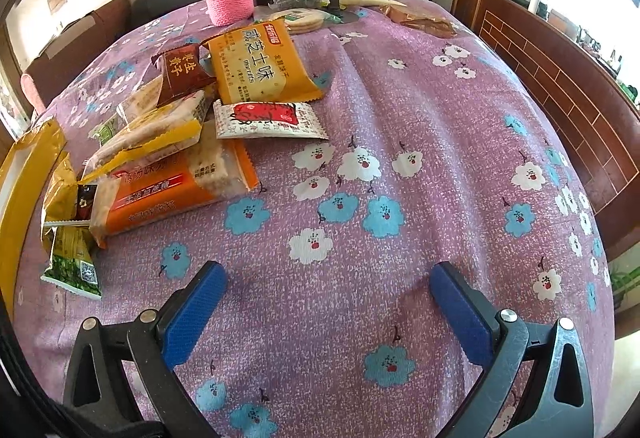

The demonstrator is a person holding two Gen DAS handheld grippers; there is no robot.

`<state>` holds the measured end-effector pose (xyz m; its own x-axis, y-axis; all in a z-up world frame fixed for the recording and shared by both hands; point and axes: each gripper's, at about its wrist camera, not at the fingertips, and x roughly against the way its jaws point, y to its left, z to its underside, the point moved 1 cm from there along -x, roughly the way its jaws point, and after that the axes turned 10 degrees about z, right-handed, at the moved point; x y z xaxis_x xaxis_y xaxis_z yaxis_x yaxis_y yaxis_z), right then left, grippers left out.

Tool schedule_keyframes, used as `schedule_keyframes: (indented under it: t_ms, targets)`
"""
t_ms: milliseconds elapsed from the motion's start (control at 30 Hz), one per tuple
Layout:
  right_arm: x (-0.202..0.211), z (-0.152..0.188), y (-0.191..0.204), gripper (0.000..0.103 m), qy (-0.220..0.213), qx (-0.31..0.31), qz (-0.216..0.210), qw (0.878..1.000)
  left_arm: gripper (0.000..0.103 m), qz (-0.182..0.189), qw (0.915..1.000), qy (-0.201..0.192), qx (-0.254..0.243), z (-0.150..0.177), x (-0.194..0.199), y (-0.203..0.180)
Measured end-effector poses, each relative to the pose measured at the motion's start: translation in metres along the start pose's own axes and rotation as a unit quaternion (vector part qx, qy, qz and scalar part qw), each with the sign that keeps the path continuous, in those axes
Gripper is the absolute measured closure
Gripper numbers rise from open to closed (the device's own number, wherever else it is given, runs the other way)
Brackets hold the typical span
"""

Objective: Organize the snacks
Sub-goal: 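Grasp the yellow foil pouch with the left tool while the right tool grasps the green-yellow pouch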

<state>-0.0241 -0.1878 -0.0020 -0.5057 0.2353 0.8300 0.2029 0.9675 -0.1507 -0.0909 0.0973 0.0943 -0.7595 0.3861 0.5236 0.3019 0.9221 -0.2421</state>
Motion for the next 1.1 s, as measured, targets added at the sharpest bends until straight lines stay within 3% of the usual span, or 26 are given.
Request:
schedule_keyframes:
  t_ms: [67, 133, 233, 300, 367, 600, 700, 767, 1000, 1100]
  targets:
    - [0.009, 0.003, 0.003, 0.013, -0.013, 0.006, 0.001, 1.0, 0.001, -0.026, 0.9979, -0.059, -0.01, -0.011, 0.031, 0.009]
    - [0.024, 0.006, 0.007, 0.015, -0.038, 0.005, -0.016, 0.999, 0.0, -0.037, 0.9947, -0.096, -0.008, -0.017, 0.054, 0.02]
    - [0.053, 0.007, 0.02, 0.014, -0.089, 0.013, -0.054, 0.994, 0.0, -0.062, 0.9967, -0.048, 0.016, -0.021, 0.048, 0.04]
    - [0.064, 0.004, 0.035, 0.014, -0.097, 0.029, -0.088, 0.991, 0.0, -0.045, 0.9975, -0.025, 0.048, -0.015, 0.041, 0.054]
    - [0.067, 0.0, 0.053, 0.016, -0.089, 0.046, -0.121, 0.988, 0.0, -0.018, 0.9967, -0.017, 0.077, -0.007, 0.037, 0.064]
    - [0.05, -0.003, 0.113, 0.036, -0.04, 0.089, -0.176, 0.98, 0.0, -0.005, 0.9943, 0.026, 0.103, 0.008, 0.021, 0.072]
    - [0.045, 0.003, 0.12, 0.044, -0.031, 0.086, -0.197, 0.976, 0.0, 0.014, 0.9924, 0.041, 0.115, 0.007, 0.015, 0.072]
    - [0.044, 0.004, 0.125, 0.056, -0.03, 0.089, -0.208, 0.974, 0.0, 0.021, 0.9921, 0.049, 0.114, 0.005, 0.01, 0.068]
    - [0.045, 0.013, 0.117, 0.058, -0.048, 0.075, -0.224, 0.97, 0.0, 0.036, 0.9894, 0.104, 0.095, 0.0, -0.04, 0.05]
    - [0.053, 0.012, 0.103, 0.066, -0.058, 0.052, -0.237, 0.968, 0.0, 0.034, 0.986, 0.134, 0.093, -0.003, -0.067, 0.045]
